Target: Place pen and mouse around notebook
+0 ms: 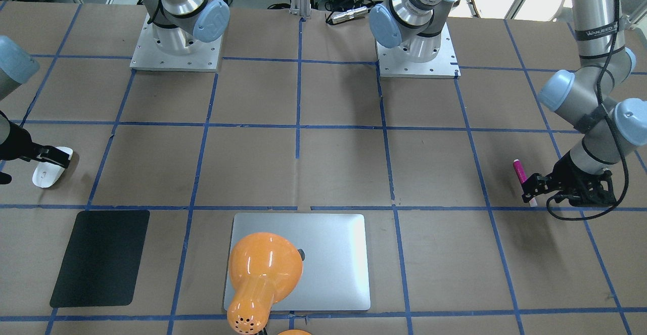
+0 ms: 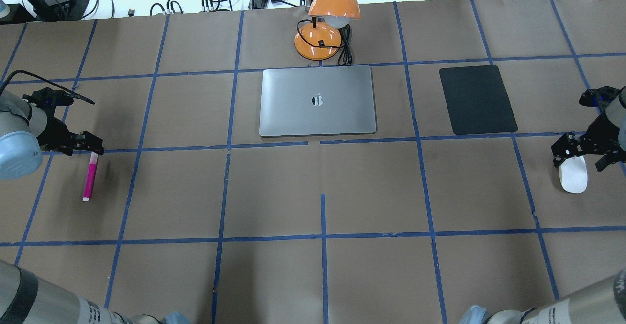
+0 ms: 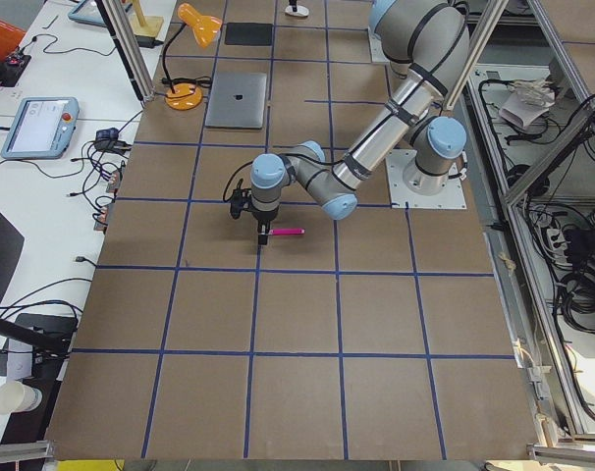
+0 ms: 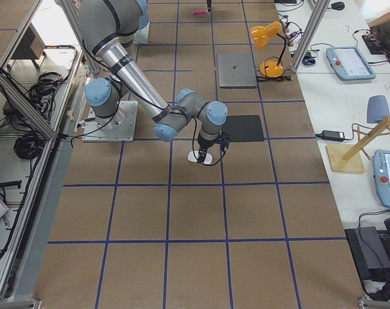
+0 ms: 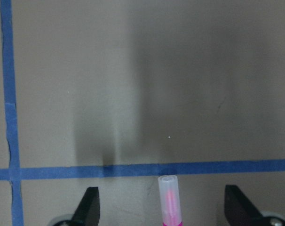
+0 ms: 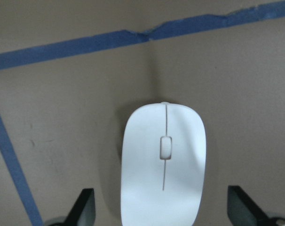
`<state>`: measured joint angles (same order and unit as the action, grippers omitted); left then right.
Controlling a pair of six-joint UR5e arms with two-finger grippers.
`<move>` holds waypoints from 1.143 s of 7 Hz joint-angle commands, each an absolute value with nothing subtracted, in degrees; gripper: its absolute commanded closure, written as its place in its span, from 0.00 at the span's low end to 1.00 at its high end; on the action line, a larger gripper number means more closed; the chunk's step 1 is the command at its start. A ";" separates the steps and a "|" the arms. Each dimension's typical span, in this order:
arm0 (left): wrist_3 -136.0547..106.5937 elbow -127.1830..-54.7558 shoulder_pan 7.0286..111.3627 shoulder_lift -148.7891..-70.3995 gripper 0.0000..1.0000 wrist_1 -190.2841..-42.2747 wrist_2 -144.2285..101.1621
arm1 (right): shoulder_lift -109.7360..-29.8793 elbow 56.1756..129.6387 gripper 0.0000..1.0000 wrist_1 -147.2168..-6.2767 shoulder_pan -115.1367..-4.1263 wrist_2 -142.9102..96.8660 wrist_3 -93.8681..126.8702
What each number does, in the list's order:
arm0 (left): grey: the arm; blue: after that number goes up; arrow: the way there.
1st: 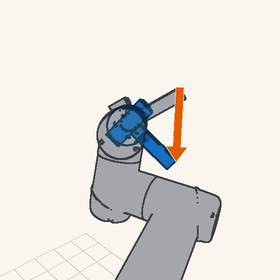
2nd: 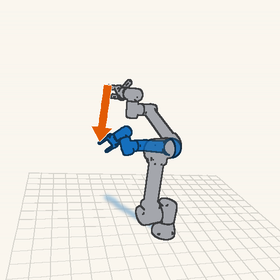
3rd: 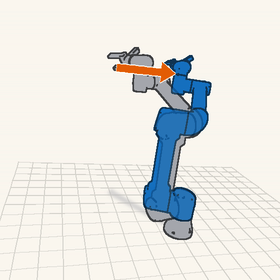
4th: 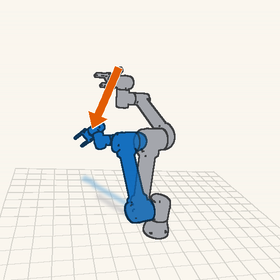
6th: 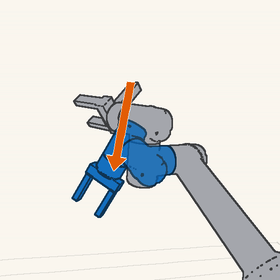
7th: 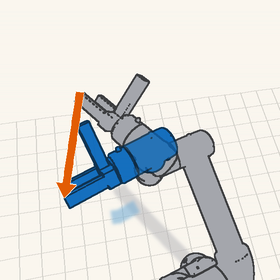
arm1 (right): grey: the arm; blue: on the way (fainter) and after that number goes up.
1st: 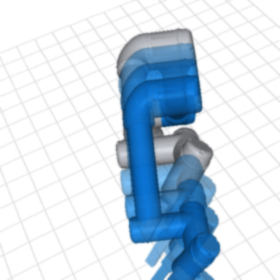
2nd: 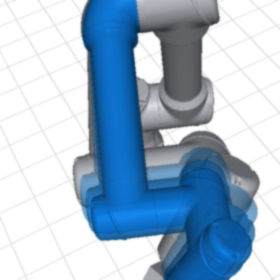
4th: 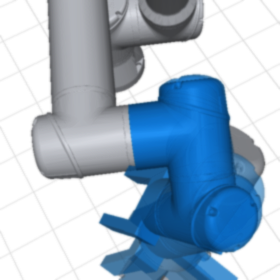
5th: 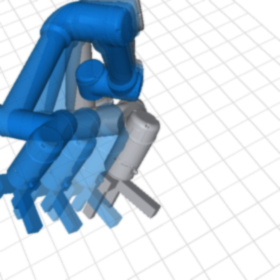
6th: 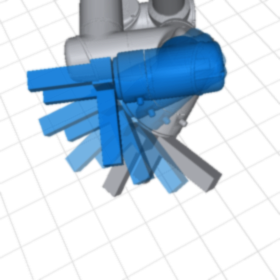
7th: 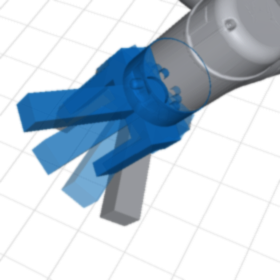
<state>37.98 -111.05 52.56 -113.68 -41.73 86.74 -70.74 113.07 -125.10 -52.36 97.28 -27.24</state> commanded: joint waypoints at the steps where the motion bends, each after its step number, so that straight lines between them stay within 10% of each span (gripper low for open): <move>1: 37.62 -111.88 52.47 -113.82 0.60 -41.48 86.66 | -69.18 113.20 0.00 -125.42 -52.21 98.53 -26.90; 3: 37.70 -111.97 52.47 -113.99 0.91 -41.40 86.57 | -68.73 113.20 0.11 -125.42 -52.21 97.82 -26.98; 6: 38.14 -111.45 52.47 -114.52 1.00 -41.48 86.48 | -69.07 113.12 0.87 -124.55 -52.21 97.74 -26.90; 8: 35.45 -105.51 55.00 -114.26 1.00 -50.19 87.71 | -70.92 105.53 0.91 -122.37 -55.43 96.60 -26.46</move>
